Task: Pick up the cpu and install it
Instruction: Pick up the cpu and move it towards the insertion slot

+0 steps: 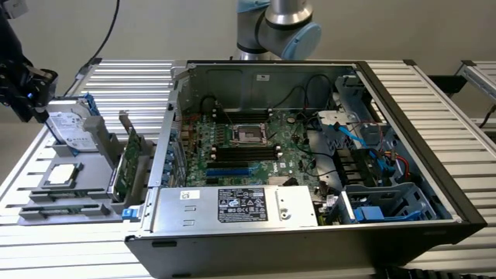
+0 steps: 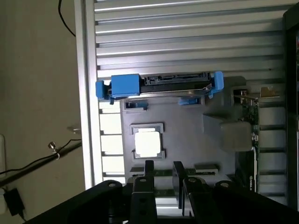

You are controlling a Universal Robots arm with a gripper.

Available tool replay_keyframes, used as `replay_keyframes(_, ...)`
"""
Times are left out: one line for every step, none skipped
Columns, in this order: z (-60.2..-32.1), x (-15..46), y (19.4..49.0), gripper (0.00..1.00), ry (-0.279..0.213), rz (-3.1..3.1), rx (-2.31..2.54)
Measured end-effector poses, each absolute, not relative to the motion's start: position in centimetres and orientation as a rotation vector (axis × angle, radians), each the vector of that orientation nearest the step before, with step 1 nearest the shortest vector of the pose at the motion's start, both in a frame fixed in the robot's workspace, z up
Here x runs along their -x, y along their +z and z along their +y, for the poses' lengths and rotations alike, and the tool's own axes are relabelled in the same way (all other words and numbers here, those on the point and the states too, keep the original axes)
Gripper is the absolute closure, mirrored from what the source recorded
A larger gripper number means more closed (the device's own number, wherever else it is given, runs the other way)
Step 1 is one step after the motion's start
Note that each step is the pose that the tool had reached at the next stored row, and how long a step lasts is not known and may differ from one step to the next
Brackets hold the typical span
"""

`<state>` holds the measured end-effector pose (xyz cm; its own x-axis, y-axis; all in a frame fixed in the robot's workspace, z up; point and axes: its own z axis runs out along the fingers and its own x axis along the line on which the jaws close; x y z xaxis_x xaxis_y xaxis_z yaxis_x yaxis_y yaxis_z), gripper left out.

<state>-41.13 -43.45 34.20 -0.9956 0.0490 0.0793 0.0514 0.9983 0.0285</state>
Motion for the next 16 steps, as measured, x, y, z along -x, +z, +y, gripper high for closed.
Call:
replay_keyframes(-43.5,41.3,34.2,0.64,-0.047,-3.061,0.076)
replay_keyframes(-43.5,41.6,34.2,0.58,-0.046,-3.061,0.075)
replay_keyframes(-43.6,41.8,34.1,0.58,-0.046,-3.061,0.074)
replay_keyframes(-43.6,42.1,34.1,0.53,-0.046,-3.061,0.073)
replay_keyframes(-43.6,42.4,34.0,0.53,-0.046,-3.061,0.073)
replay_keyframes(-43.6,42.9,33.9,0.46,-0.046,-3.061,0.072)
replay_keyframes(-43.6,43.3,33.7,0.46,-0.046,-3.061,0.072)
replay_keyframes(-43.6,43.6,33.5,0.46,-0.046,-3.061,0.072)
replay_keyframes(-43.6,43.9,33.4,0.46,-0.046,-3.061,0.072)
replay_keyframes(-43.6,44.0,33.2,0.46,-0.046,-3.061,0.072)
replay_keyframes(-43.6,44.1,33.0,0.46,-0.046,-3.061,0.072)
replay_keyframes(-43.6,44.1,32.8,0.46,-0.046,-3.061,0.072)
replay_keyframes(-43.6,44.1,32.6,0.46,-0.046,-3.061,0.071)
replay_keyframes(-43.6,44.0,32.4,0.46,-0.046,-3.061,0.070)
replay_keyframes(-43.6,43.9,32.3,0.46,-0.046,-3.061,0.069)
replay_keyframes(-43.6,43.8,32.1,0.46,-0.046,-3.061,0.069)
